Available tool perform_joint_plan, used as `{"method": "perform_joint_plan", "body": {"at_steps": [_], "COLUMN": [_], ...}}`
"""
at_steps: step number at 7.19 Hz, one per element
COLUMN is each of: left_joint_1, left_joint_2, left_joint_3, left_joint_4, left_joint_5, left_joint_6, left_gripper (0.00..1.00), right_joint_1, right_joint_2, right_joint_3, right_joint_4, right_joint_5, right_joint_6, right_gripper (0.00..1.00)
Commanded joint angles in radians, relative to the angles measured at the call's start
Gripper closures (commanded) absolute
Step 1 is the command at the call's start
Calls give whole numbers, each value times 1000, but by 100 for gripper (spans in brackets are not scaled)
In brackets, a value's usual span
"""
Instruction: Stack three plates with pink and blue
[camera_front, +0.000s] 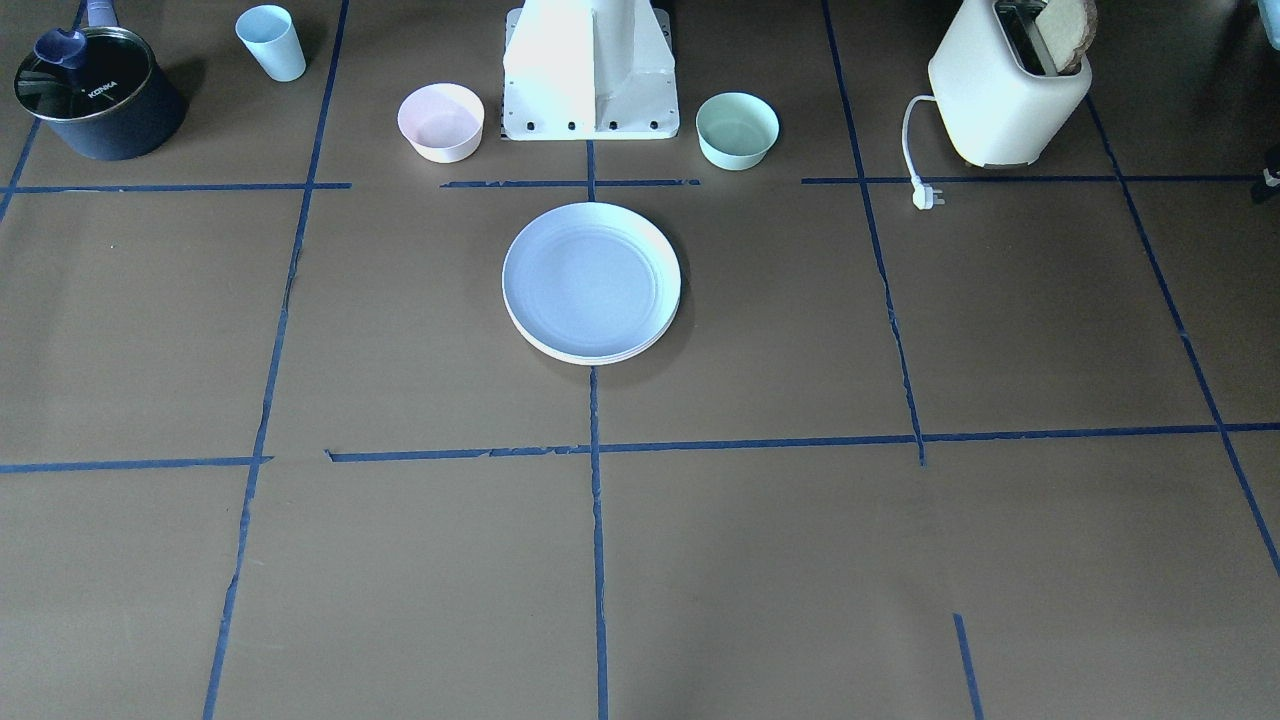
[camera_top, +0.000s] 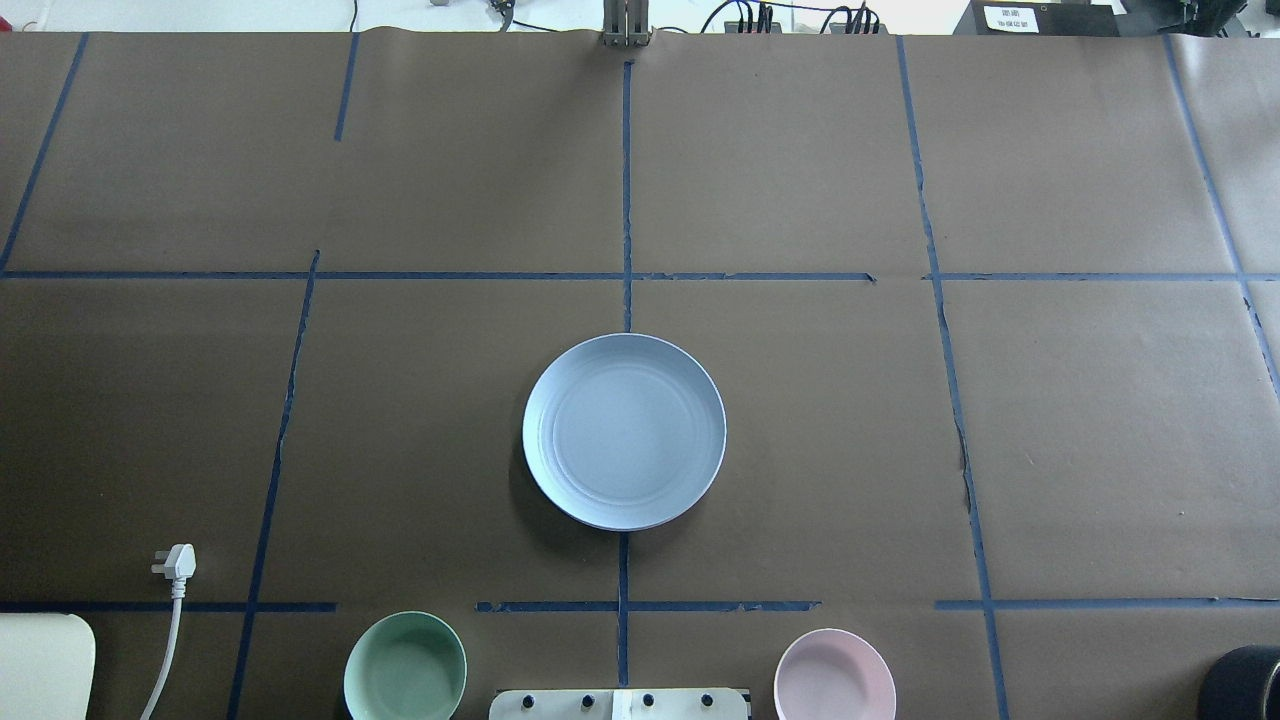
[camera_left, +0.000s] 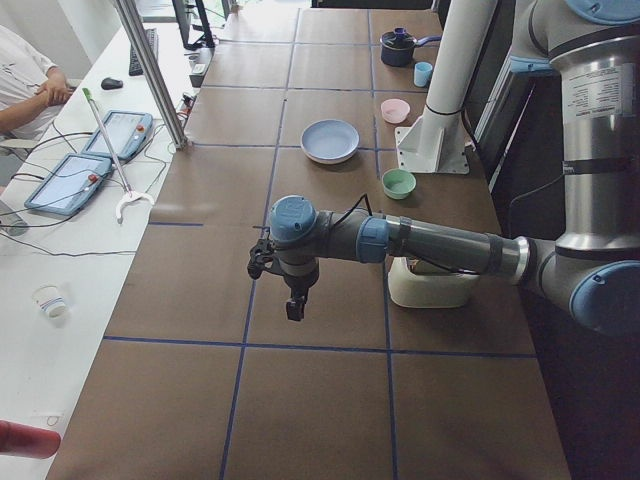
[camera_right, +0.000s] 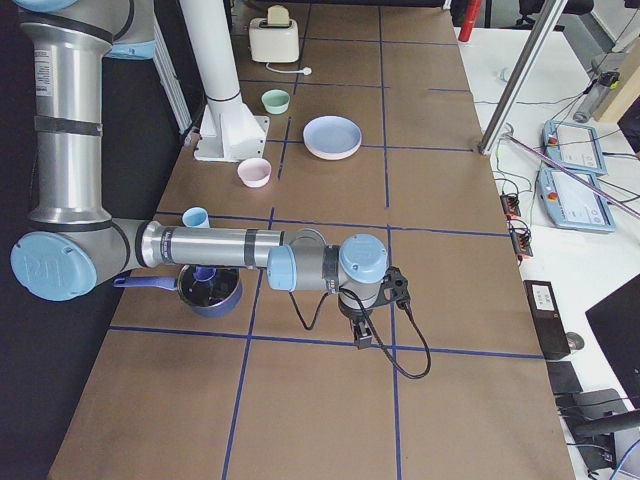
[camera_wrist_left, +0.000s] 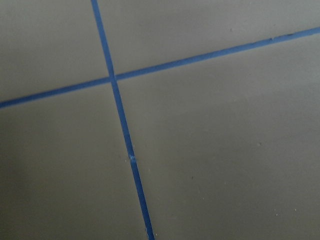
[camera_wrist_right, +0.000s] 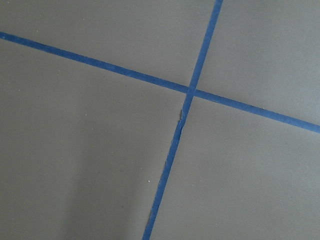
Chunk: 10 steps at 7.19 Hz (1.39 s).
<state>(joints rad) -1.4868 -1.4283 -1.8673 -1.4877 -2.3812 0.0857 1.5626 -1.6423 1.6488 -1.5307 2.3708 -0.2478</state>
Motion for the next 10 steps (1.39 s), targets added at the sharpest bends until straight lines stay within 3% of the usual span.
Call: {"method": "perform_joint_plan", "body": {"at_steps": [1, 10], "left_joint_1": [0, -1], "left_joint_2": [-6, 8], "left_joint_3": [31, 53], "left_joint_4": [-6, 1], "left_joint_5": [-1, -3], "left_joint_6": [3, 0], "left_gripper": [0, 0], "right_joint_1": [1, -1], "right_joint_2": [-17, -22], "right_joint_3": [25, 32], "right_joint_4": [3, 7], "right_joint_5": [-2, -15], "right_joint_6": [8, 16], "right_gripper": [0, 0]}}
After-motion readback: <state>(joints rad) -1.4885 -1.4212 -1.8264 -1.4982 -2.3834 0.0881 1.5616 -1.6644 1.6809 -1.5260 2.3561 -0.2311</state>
